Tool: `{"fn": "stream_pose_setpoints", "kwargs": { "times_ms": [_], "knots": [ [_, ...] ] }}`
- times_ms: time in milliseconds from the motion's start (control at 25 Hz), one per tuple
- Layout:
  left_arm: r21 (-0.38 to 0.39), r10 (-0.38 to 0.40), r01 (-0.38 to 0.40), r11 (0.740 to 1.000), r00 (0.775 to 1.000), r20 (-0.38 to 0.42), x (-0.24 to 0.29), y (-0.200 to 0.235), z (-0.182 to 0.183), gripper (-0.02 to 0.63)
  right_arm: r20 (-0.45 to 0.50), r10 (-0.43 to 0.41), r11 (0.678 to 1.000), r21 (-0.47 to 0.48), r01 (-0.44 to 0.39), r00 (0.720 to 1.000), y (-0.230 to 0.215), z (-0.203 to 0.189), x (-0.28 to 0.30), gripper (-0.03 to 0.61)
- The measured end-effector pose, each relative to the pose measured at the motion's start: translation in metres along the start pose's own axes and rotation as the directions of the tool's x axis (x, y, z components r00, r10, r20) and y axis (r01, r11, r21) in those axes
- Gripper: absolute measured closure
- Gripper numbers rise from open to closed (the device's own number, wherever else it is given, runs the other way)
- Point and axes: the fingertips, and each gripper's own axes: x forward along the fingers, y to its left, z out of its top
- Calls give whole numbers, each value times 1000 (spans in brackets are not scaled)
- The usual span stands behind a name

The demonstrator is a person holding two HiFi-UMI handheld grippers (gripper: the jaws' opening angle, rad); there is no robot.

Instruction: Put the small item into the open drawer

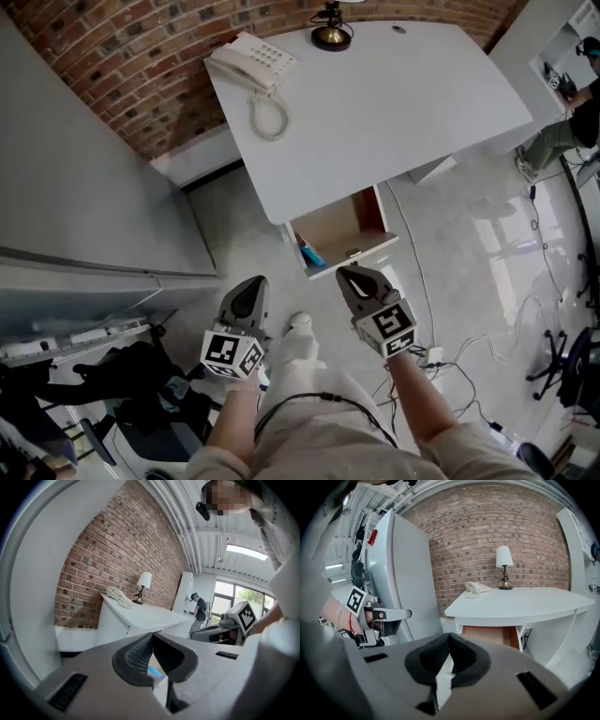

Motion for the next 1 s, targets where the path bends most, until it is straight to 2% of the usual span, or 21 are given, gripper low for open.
{"fn": "stream_pose_setpoints", "kwargs": {
  "times_ms": [560,1000],
  "knots": [
    [81,7,-14,997,996,87,-57,-38,61,607,113,-41,999,22,39,993,24,39,-76,574],
    [115,3,-19,993,990,138,-100,-62,85,607,217,-87,996,34,82,972,50,62,-130,574]
  ]
}}
